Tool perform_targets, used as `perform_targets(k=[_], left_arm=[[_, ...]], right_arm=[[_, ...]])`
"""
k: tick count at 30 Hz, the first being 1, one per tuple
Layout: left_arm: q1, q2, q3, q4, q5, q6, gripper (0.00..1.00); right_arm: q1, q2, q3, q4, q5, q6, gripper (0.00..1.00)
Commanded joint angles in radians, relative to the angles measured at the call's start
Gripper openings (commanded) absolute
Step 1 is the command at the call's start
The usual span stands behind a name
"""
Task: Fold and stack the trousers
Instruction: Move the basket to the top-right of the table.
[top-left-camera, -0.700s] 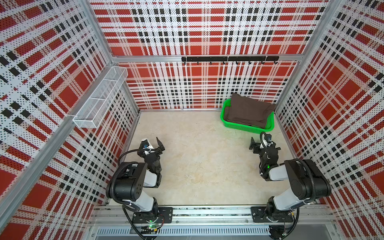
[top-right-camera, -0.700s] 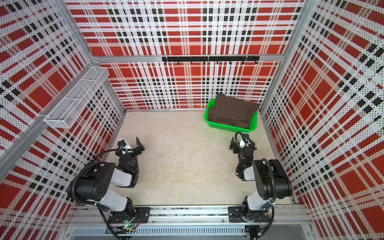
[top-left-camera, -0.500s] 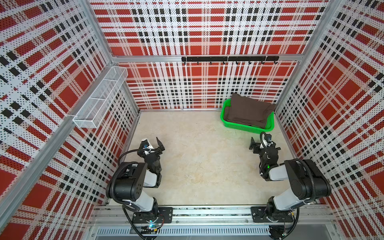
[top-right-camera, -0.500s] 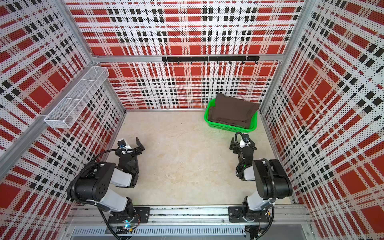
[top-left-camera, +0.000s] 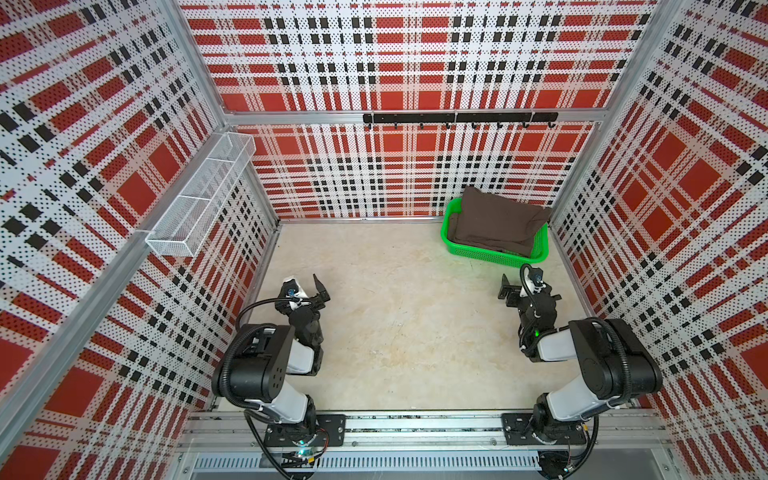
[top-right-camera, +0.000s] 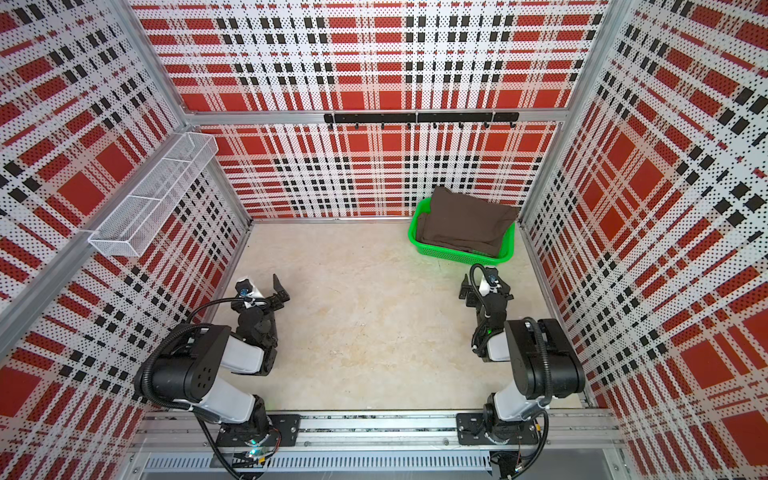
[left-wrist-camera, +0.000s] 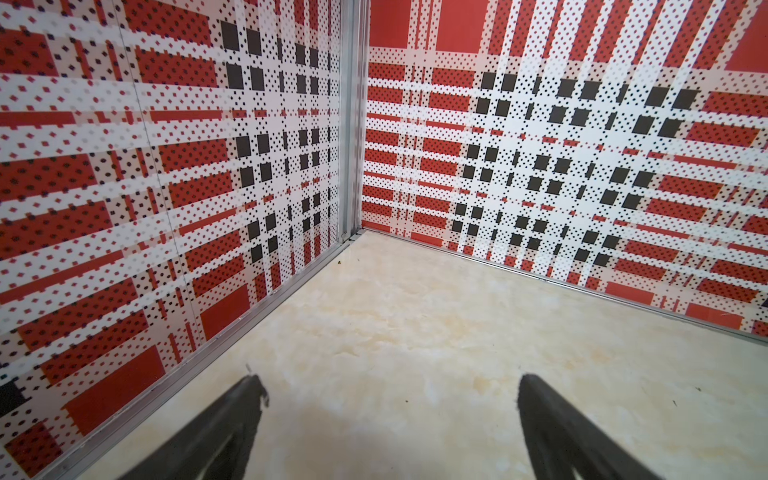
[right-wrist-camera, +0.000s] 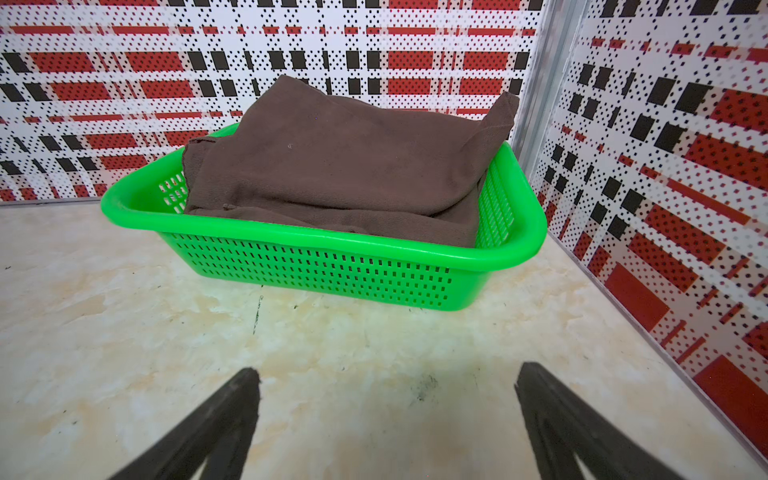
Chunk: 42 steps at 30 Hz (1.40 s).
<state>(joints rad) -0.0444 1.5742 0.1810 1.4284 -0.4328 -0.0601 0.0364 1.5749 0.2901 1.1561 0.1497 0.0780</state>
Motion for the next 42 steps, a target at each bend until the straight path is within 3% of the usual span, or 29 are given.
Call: perform_targets(k=[1, 10, 11, 13, 15, 16, 19, 23, 29, 33, 42], left_arm=[[0.008, 0.003, 0.005, 0.025, 0.01, 0.001, 0.98], [0.012, 0.0, 0.003, 0.026, 0.019, -0.003, 0.98], [-0.004, -0.002, 0.004, 0.031, -0.014, 0.01, 0.98], [-0.041, -0.05, 0.012, -0.023, -0.058, 0.043, 0.98], [-0.11, -0.138, 0.057, -0.154, -0.21, 0.088, 0.98], [-0.13, -0.184, 0.09, -0.233, -0.233, 0.103, 0.98], [-0.157, -0.315, 0.228, -0.48, -0.25, 0.046, 0.98], [-0.14, -0.373, 0.496, -0.888, -0.131, -0.155, 0.98], [-0.167, -0.219, 0.845, -1.264, 0.152, -0.33, 0.98], [-0.252, -0.099, 0.956, -1.366, 0.205, -0.359, 0.98], [-0.371, 0.066, 1.015, -1.369, 0.288, -0.359, 0.98]], right_arm=[[0.003, -0.005, -0.001, 0.001, 0.0, -0.013, 1.0], [0.0, -0.007, -0.001, -0.002, -0.009, -0.01, 1.0], [0.002, -0.024, -0.009, 0.004, 0.077, 0.011, 1.0], [-0.003, -0.158, 0.009, -0.132, 0.16, 0.054, 1.0], [-0.009, -0.325, 0.071, -0.353, 0.197, 0.125, 1.0], [-0.013, -0.379, 0.101, -0.404, 0.199, 0.173, 1.0], [-0.013, -0.424, 0.312, -0.723, 0.2, 0.293, 1.0], [-0.012, -0.286, 0.636, -1.1, 0.128, 0.416, 1.0], [0.027, -0.028, 1.083, -1.445, 0.034, 0.501, 1.0], [0.08, 0.174, 1.363, -1.61, 0.03, 0.443, 1.0], [0.121, 0.572, 1.823, -1.831, -0.023, 0.344, 1.0]])
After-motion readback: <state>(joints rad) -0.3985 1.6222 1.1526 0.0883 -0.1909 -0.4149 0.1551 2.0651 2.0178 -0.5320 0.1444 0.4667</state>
